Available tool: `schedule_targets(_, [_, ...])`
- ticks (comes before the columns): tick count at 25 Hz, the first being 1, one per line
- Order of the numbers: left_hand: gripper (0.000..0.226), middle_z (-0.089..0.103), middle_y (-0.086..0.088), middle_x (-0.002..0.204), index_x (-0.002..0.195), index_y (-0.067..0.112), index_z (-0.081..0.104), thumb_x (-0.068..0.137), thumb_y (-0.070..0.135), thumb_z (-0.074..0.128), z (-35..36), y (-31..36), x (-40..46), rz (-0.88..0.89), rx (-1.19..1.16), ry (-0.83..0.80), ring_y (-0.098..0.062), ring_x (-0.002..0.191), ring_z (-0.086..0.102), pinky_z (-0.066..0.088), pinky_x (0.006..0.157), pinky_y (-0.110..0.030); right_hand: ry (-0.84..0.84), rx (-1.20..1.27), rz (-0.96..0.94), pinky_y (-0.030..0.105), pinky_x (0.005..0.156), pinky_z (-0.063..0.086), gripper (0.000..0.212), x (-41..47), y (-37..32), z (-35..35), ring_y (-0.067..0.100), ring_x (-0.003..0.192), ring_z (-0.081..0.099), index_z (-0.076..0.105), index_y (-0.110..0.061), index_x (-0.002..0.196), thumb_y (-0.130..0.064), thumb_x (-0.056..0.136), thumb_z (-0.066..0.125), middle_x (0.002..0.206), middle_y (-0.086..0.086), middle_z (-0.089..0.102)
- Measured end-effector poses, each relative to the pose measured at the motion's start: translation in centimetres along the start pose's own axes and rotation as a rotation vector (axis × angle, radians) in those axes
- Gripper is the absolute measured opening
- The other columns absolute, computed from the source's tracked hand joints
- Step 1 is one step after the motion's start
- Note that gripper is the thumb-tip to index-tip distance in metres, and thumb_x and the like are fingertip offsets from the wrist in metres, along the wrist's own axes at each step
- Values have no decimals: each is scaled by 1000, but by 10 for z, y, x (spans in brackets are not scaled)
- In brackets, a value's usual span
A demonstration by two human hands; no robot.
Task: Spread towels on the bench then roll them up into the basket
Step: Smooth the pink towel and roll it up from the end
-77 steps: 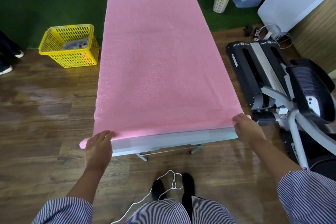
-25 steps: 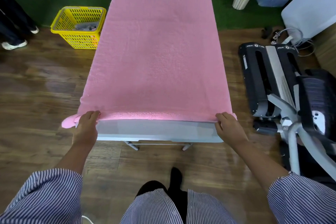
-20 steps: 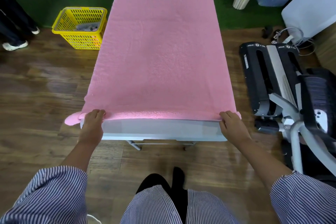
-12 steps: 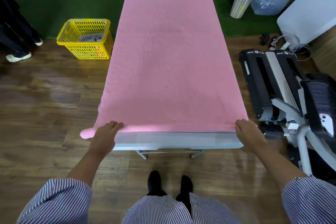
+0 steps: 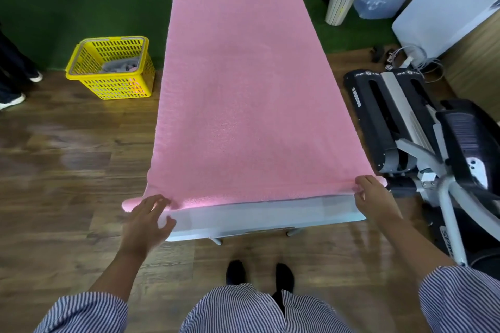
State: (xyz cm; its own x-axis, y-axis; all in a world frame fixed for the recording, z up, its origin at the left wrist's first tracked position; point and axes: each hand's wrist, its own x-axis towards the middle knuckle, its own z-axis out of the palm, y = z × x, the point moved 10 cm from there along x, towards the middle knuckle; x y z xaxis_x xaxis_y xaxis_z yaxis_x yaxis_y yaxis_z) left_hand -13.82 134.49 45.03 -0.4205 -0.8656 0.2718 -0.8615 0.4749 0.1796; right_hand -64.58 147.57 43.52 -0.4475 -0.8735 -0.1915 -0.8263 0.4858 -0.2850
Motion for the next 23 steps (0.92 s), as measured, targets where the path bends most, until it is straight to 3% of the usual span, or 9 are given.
schedule_targets(2, [38, 66, -11, 102, 97, 10, 71, 77, 20, 41, 4, -8, 2, 9, -2, -14, -32, 86, 64, 54, 62, -40, -35, -12, -15, 39, 73, 47, 35, 2, -1, 4, 37, 93, 55, 57, 0, 111, 4, 77, 57, 113, 13, 56])
schedule_targets(5, [32, 69, -10, 92, 90, 8, 72, 78, 8, 43, -1, -7, 13, -68, -37, 1, -28, 79, 65, 53, 64, -38, -62, -14, 9, 43, 76, 50, 37, 4, -1, 6, 39, 95, 57, 57, -2, 115, 5, 79, 54, 119, 13, 55])
schedule_targets(10, [24, 67, -3, 73, 91, 19, 59, 82, 17, 37, 1, -2, 22, 54, -102, -45, -26, 62, 66, 50, 61, -44, -54, -43, -1, 41, 70, 48, 24, 10, -2, 4, 38, 84, 56, 60, -1, 105, 1, 83, 50, 107, 14, 59])
schedule_targets(12, [21, 67, -6, 78, 94, 19, 56, 83, 18, 38, 5, -8, 24, 90, -88, -83, -30, 64, 66, 49, 60, -45, -52, -37, 8, 39, 69, 46, 22, 12, -4, 3, 37, 84, 55, 60, 0, 103, 1, 83, 49, 104, 14, 58])
schedule_targets(14, [19, 66, -12, 90, 93, 13, 60, 83, 18, 44, 2, -16, 25, -11, -27, -58, -36, 73, 64, 49, 65, -49, -49, -30, 12, 40, 69, 47, 22, 12, -6, 3, 36, 84, 54, 59, 1, 102, 1, 83, 49, 103, 15, 57])
schedule_targets(16, [16, 65, -10, 86, 84, 11, 64, 83, 17, 49, -9, -20, 20, -145, 47, 6, -36, 71, 62, 46, 63, -46, -43, -17, 7, 42, 69, 48, 22, 11, -5, 4, 37, 84, 54, 57, 1, 104, 2, 82, 51, 103, 17, 57])
schedule_targets(18, [24, 66, -7, 78, 77, 9, 65, 87, 18, 45, -15, -14, 13, -125, 55, 37, -32, 70, 63, 45, 58, -40, -57, -33, -2, 44, 69, 50, 26, 8, -2, 6, 38, 83, 55, 54, 0, 108, 0, 83, 51, 105, 16, 56])
schedule_targets(23, [40, 68, -14, 101, 94, 5, 68, 75, 27, 40, -1, -19, 7, -93, 47, -76, -35, 87, 64, 52, 67, -45, -47, -16, 0, 44, 73, 49, 30, 4, -1, 6, 41, 85, 57, 56, 2, 112, 7, 84, 47, 111, 18, 57])
